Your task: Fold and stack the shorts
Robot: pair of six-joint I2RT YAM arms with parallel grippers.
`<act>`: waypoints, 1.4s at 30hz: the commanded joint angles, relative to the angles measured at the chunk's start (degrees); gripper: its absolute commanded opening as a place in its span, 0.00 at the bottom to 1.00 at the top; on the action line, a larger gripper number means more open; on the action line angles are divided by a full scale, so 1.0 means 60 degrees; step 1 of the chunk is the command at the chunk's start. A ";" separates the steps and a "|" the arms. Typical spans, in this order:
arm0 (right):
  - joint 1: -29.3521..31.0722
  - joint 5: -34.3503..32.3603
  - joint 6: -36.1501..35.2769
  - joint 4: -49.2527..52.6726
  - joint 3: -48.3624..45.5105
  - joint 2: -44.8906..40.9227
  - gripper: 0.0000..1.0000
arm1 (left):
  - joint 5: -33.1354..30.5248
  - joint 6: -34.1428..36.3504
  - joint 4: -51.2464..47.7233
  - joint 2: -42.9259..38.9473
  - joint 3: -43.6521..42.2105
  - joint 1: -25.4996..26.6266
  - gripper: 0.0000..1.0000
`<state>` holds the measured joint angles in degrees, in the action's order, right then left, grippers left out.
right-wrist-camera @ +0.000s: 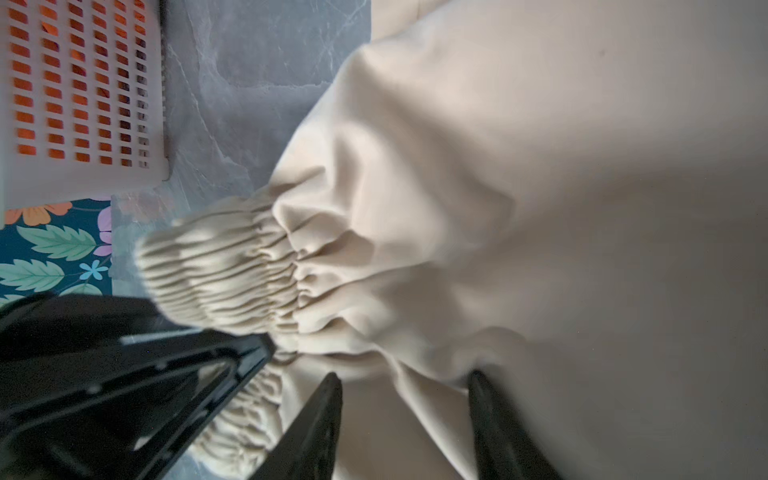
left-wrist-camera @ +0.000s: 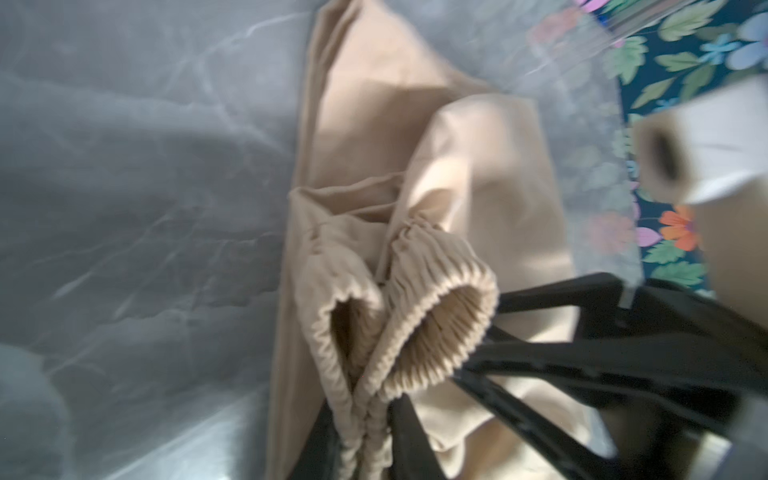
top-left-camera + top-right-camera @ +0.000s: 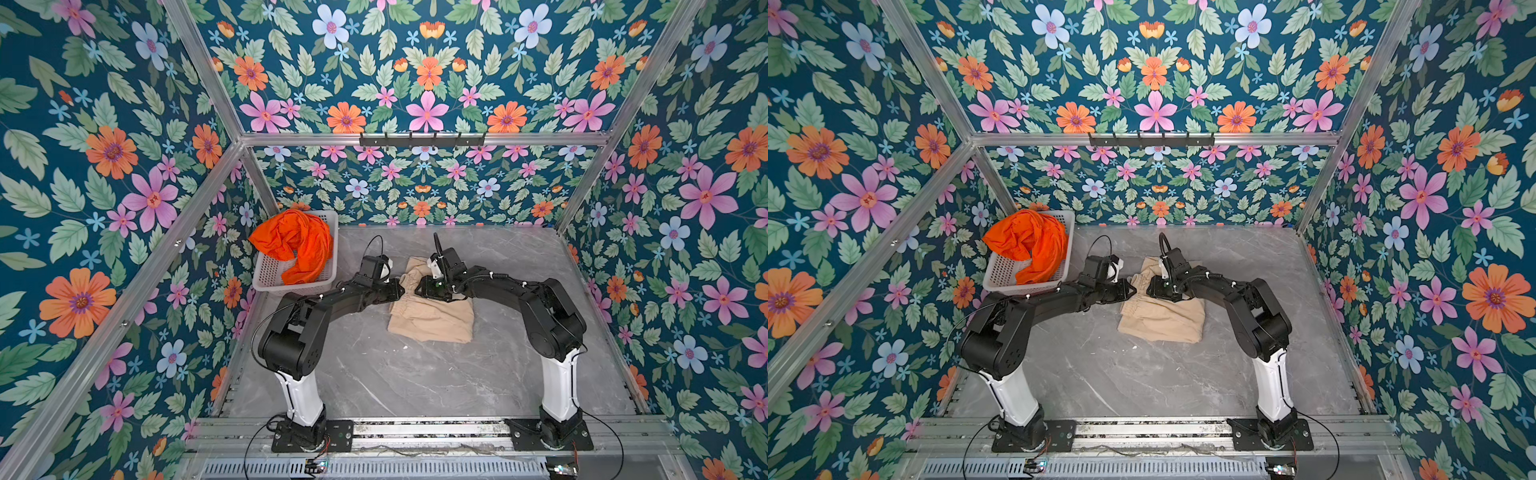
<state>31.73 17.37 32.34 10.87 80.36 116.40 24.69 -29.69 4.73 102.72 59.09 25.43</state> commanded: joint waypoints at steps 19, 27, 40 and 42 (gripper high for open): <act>-0.1147 -0.0622 -0.0116 0.0682 -0.1745 -0.2320 0.57 | -0.1260 0.0718 -0.1816 0.1982 0.2201 0.0098 0.19; -0.3138 0.1264 0.0291 -0.0134 -0.3533 -0.3827 0.60 | -0.1979 0.0859 -0.2310 0.1665 0.2035 0.0083 0.52; -0.5016 0.3899 0.0439 -0.1488 -0.4912 -0.3816 0.59 | -0.0674 0.0906 -0.2032 -0.0414 0.2242 0.0390 0.47; -0.5013 0.4079 0.0559 -0.1711 -0.4954 -0.3654 0.59 | -0.0514 0.0869 -0.1907 -0.0101 0.2232 0.0394 0.41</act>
<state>1.69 38.22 34.50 3.77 50.83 93.73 18.15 -25.15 -7.73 100.62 72.47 27.90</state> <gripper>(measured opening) 0.592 0.426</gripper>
